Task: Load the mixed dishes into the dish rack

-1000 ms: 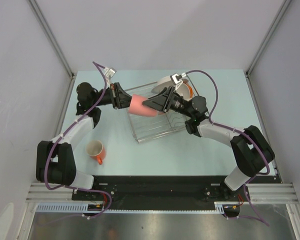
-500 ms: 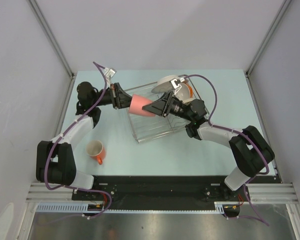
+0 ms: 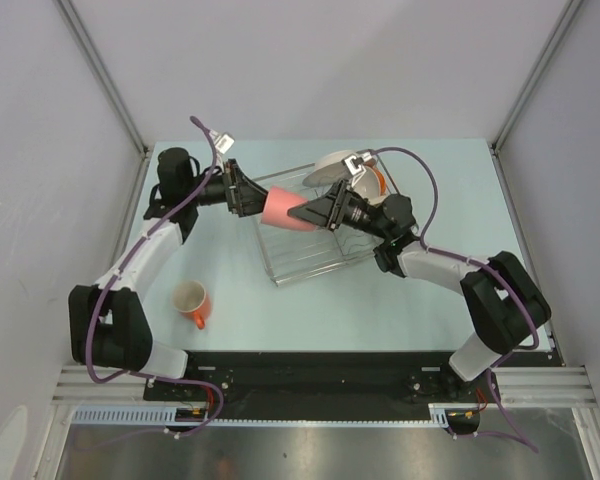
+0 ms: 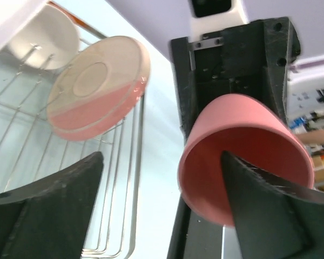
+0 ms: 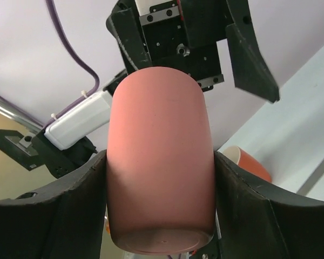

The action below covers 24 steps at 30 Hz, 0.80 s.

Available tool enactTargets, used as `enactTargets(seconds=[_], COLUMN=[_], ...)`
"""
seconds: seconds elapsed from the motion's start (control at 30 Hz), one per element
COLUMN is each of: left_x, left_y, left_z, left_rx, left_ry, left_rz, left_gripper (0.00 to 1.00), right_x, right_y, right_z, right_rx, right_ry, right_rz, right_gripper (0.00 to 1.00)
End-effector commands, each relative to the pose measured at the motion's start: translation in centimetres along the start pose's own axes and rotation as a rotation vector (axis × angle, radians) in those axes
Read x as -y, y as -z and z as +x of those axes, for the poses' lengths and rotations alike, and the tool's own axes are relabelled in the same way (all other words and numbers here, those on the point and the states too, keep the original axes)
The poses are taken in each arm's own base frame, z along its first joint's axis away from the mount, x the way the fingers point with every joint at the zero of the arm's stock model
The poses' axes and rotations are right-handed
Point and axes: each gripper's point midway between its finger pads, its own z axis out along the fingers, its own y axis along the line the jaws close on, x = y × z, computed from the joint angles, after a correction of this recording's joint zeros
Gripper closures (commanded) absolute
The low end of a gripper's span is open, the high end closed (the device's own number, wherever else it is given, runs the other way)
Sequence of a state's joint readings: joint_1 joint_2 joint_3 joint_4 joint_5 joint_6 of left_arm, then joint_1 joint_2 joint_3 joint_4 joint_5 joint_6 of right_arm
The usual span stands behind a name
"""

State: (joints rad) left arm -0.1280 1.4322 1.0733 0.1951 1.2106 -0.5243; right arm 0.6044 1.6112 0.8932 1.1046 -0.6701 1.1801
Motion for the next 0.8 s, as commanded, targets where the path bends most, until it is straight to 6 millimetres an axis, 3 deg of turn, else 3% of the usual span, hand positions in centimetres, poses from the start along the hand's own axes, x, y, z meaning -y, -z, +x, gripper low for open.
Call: enactTargets(seconds=[0.0,0.03,0.07,0.13,0.17,0.23,0.27,0.3,0.33,0.37,0.43,0.47,0.57,0.77], left_x=[-1.7,-1.9,-2.5,-2.8,-2.8,-3.3,-2.9,-3.7,-3.9,-3.7,-3.0,-2.9,-1.8,-1.1], left_y=[1.4,1.7,2.1,2.9,3.3,4.2,4.6,5.4,5.9,6.2,6.9,7.4,7.1,7.9], left_z=[-0.4,-0.3,-0.1,0.0,0.6,0.5,0.4,0.9,0.9,0.8,0.8,0.7,0.0,-0.2], left_rx=[-0.008,-0.009,-0.015,-0.025,-0.053,-0.081,-0.083,-0.098,-0.11,-0.113,-0.116,-0.104,-0.087,-0.1], left_ry=[-0.062,-0.078,-0.026,0.011,0.05,-0.042,-0.08,-0.086,-0.135,-0.148,-0.131,-0.102,-0.083,-0.157], left_rz=[-0.133,-0.153,-0.208,-0.23,-0.271,-0.345,-0.371,-0.443,-0.472,-0.488,-0.487,-0.471,-0.426,-0.46], left_gripper=[0.01,0.0,0.0,0.0,0.0,0.0,0.0,0.0,0.0,0.0,0.0,0.0,0.0,0.0], right_x=[-2.0,-2.4,-0.2,0.0,3.2,3.5,5.4,6.0,3.9,8.0,9.2,11.0,13.4,16.1], right_y=[1.1,1.3,1.8,1.6,3.0,1.6,2.8,2.7,0.3,1.7,0.5,0.1,-1.0,-0.8], right_z=[-2.2,-2.8,-2.0,-3.7,-2.3,-3.2,-3.0,-3.2,-4.8,-3.5,-2.7,-2.9,-3.4,-3.6], right_rx=[0.011,0.009,-0.045,-0.091,-0.161,-0.235,-0.277,-0.304,-0.297,-0.402,-0.474,-0.533,-0.604,-0.599], right_ry=[0.08,0.103,0.049,0.23,0.168,0.339,0.329,0.357,0.434,0.445,0.499,0.547,0.676,0.736], right_rz=[0.008,0.028,0.141,0.236,0.433,0.53,0.679,0.74,0.736,0.895,0.969,1.051,1.2,1.283], right_gripper=[1.0,1.0,1.0,1.0,1.0,1.0,1.0,1.0,1.0,1.0,1.0,1.0,1.0,1.0])
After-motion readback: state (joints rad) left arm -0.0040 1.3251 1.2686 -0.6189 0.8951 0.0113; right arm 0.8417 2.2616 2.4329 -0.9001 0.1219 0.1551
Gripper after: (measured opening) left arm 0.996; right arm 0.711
